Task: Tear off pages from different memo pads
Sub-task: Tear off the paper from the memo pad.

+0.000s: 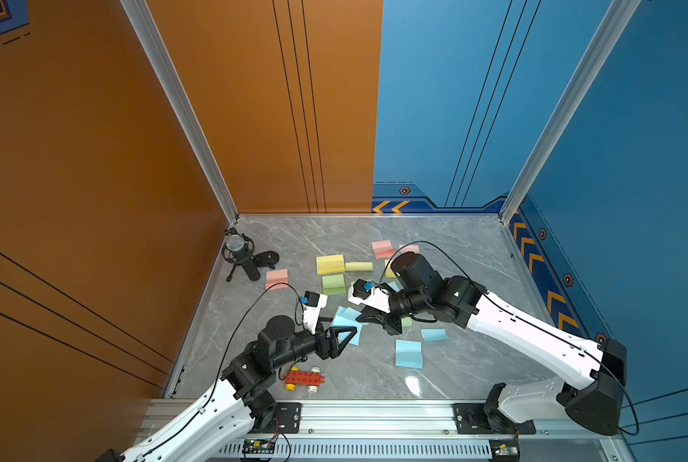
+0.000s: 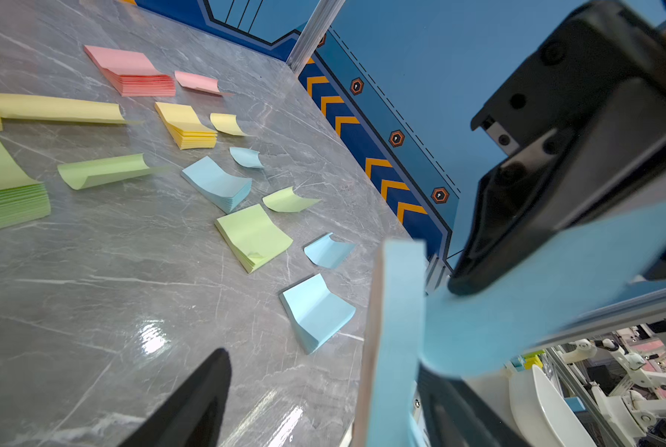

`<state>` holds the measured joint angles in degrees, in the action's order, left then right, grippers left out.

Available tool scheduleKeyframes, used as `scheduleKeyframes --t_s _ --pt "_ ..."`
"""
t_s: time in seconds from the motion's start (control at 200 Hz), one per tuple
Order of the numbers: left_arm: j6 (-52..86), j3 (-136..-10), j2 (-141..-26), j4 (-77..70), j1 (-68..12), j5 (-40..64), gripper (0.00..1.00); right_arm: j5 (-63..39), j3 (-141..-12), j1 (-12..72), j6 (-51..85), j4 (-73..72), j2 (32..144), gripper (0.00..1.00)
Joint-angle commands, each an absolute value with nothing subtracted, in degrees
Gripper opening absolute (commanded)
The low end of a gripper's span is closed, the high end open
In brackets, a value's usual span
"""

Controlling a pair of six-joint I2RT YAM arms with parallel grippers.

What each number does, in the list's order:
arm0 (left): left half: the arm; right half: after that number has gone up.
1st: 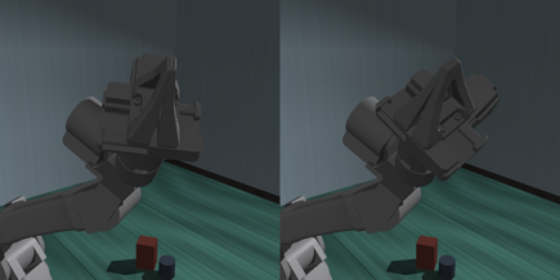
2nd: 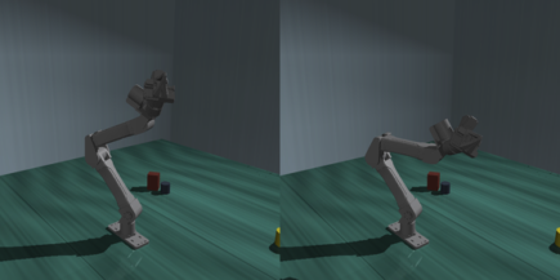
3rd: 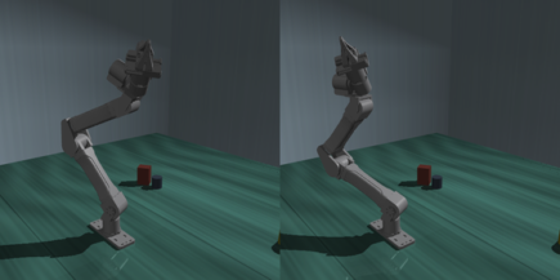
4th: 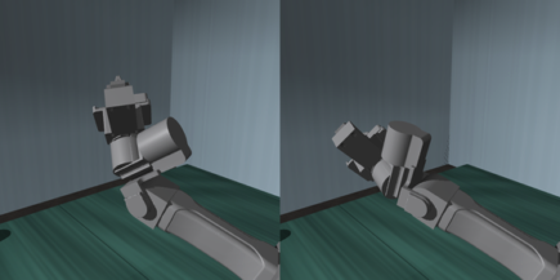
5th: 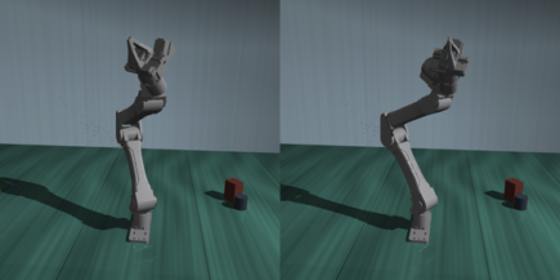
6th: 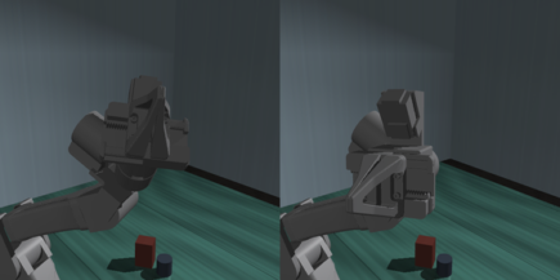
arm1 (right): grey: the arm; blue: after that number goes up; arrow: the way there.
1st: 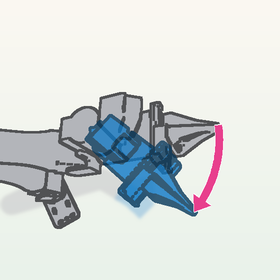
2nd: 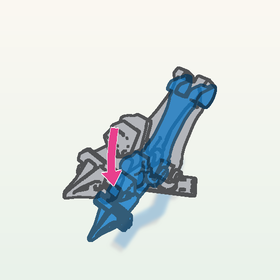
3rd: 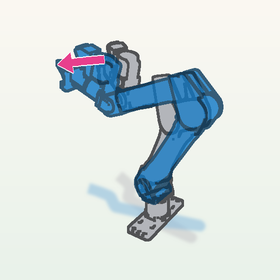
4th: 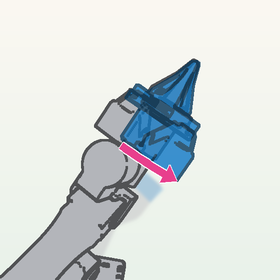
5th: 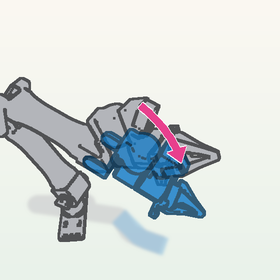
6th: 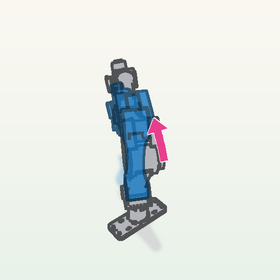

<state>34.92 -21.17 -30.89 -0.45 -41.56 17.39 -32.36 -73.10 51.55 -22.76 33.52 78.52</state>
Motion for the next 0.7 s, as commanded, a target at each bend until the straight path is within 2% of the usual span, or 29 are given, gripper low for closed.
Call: scheduleKeyframes --t_s 0.0,0.105,0.12,0.145,0.5,0.696 --pt "33.8 -22.2 -30.4 -2.0 -42.9 15.8 0.47 -33.4 -72.1 50.8 -24.0 34.6 77.1 0.00" --pt "35.0 -21.5 -31.2 -1.9 -43.1 13.5 0.24 -32.5 -72.1 50.0 -23.9 34.5 76.4 0.00" --pt "35.0 -21.4 -31.3 -1.8 -43.1 13.3 0.17 -32.4 -72.0 49.8 -23.8 34.5 76.3 0.00" --pt "35.1 -21.2 -31.5 -1.7 -43.2 12.8 0.00 -32.2 -72.0 49.7 -23.8 34.4 75.9 0.00" --pt "36.1 -21.7 -29.9 11.3 -42.6 -2.4 0.00 -24.6 -69.6 47.8 -30.8 32.0 70.9 0.00" --pt "40.8 -22.3 -31.1 17.8 -40.5 -10.1 0.00 -14.7 -70.7 47.2 -41.8 32.3 76.6 0.00"
